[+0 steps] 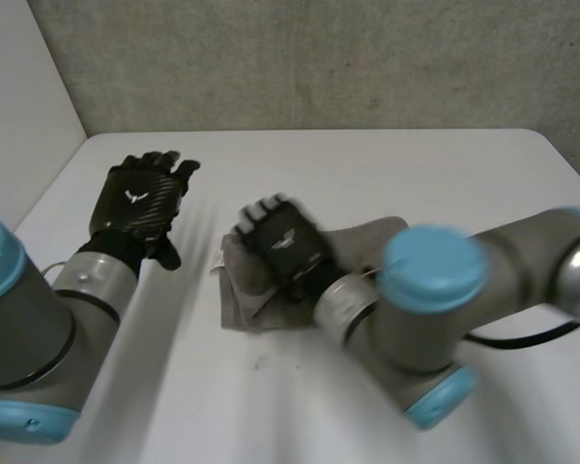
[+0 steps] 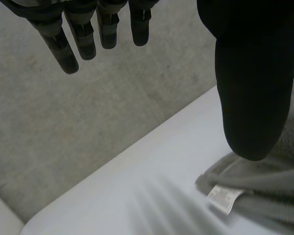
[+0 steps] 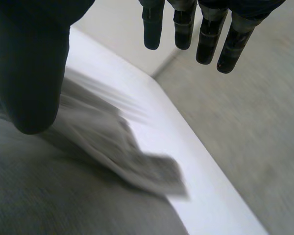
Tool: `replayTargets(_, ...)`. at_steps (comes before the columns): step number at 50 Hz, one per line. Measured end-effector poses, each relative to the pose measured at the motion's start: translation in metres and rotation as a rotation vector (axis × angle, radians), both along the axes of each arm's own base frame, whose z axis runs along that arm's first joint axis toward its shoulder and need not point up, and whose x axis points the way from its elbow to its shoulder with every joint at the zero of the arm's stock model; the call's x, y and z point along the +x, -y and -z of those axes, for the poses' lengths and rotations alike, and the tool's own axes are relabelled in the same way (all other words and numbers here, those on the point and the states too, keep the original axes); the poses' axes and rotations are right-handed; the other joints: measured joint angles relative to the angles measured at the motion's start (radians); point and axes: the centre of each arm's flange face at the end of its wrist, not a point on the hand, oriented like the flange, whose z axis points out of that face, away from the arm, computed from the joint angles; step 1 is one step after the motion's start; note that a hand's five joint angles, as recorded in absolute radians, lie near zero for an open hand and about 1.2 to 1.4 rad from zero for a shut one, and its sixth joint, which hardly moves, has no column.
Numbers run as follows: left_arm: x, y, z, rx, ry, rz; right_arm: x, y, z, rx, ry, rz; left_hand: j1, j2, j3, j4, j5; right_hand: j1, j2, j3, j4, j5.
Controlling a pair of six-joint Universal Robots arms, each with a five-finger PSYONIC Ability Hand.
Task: Fold the towel.
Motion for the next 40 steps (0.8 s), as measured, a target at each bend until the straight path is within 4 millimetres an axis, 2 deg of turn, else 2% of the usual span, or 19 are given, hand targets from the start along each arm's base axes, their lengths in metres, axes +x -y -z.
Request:
replayTargets(3,-0.015,0.000,-0.001,-0.010,-0.008,0.040,-0.031,0.021,-0.013,0.123,0.054,0.107,0.000,0.000,0.001,0.001,0.000,0.000,0.000,0.000,0.000,0.000)
replayTargets(6,-0.031,-0.002,0.001,-0.010,-0.013,0.081,-0.055,0.033,-0.013,0.222,0.078,0.187,0.000,0.001,0.002,0.002,0.000,0.000,0.000,0.000,0.000,0.000)
replayTargets(9,-0.049,-0.005,0.006,-0.003,-0.013,0.130,-0.079,0.042,-0.006,0.313,0.083,0.268,0.003,0.006,0.003,0.006,0.000,0.000,0.000,0.000,0.000,-0.002)
replayTargets(12,-0.073,-0.011,0.020,0.015,-0.003,0.190,-0.107,0.051,0.009,0.395,0.071,0.359,0.003,0.009,0.008,0.009,0.000,0.000,0.000,0.000,0.000,-0.002)
replayTargets(14,-0.078,-0.012,0.023,0.019,0.001,0.202,-0.112,0.053,0.013,0.406,0.067,0.377,0.004,0.011,0.008,0.009,0.000,0.000,0.000,0.000,0.000,-0.002)
replayTargets(17,-0.096,-0.014,0.043,0.044,0.020,0.235,-0.128,0.057,0.025,0.424,0.046,0.423,0.004,0.016,0.014,0.015,0.000,0.000,0.000,0.000,0.000,-0.002)
replayTargets(24,-0.109,-0.011,0.071,0.085,0.049,0.237,-0.137,0.058,0.046,0.379,-0.014,0.434,0.004,0.022,0.020,0.019,0.000,0.000,0.000,0.000,0.000,-0.002)
replayTargets(34,-0.117,-0.016,0.069,0.071,0.038,0.254,-0.136,0.057,0.053,0.340,-0.049,0.424,0.014,0.026,0.025,0.025,0.000,0.000,0.000,0.000,0.000,-0.003)
replayTargets(40,-0.123,-0.009,0.074,0.064,0.039,0.251,-0.135,0.055,0.054,0.329,-0.049,0.420,0.035,0.043,0.041,0.043,0.003,0.002,0.003,0.005,0.003,0.000)
